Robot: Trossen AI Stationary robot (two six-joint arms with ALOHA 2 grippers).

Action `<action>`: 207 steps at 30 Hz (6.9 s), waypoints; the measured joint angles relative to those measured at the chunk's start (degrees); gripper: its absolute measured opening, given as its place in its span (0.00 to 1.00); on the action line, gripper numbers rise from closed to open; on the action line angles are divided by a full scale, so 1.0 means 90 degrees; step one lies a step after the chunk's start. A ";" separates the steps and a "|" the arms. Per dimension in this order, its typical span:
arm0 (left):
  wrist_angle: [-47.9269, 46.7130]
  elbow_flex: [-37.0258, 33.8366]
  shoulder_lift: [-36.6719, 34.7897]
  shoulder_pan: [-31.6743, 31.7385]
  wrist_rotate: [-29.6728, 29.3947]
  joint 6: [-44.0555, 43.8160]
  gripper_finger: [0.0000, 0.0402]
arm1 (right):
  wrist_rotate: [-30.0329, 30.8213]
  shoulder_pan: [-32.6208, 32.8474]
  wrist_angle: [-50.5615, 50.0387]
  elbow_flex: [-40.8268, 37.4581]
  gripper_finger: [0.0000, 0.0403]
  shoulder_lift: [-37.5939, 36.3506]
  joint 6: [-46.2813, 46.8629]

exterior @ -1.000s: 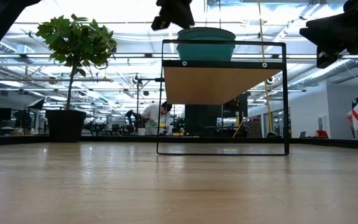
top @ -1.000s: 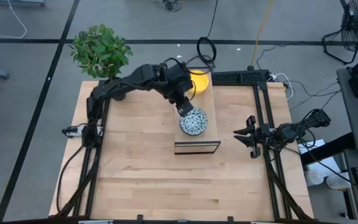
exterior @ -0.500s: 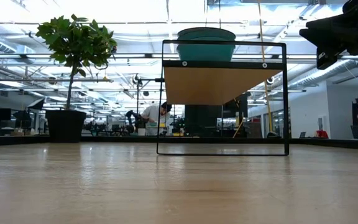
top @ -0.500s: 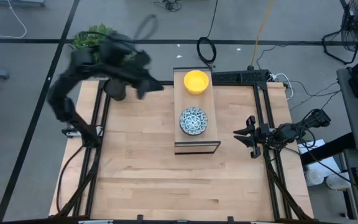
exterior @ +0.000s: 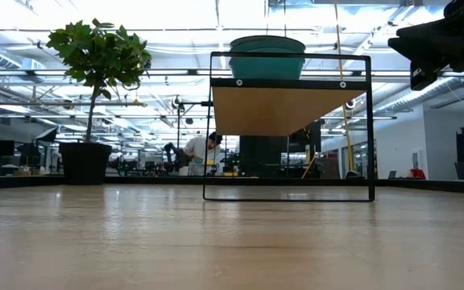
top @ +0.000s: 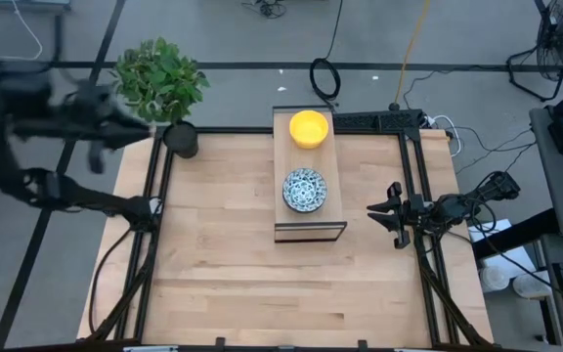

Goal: Pick & Place Mini bowls
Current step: Return to Home Position

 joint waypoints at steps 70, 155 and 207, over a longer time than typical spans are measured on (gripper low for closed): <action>0.9269 -1.2471 -0.5868 -0.4433 -0.1717 0.0097 0.18 | 0.0005 0.0002 -0.0095 0.0000 0.19 0.0000 0.0122; 1.0321 -1.4549 -0.6799 -0.3339 -0.2376 0.0554 0.18 | -0.1195 -0.0005 0.0362 -0.0270 0.19 0.0341 -0.1012; 1.0326 -1.4549 -0.6799 -0.3339 -0.2375 0.0554 0.18 | -0.2159 -0.3007 -0.0129 -0.0279 0.19 -0.0053 -0.0474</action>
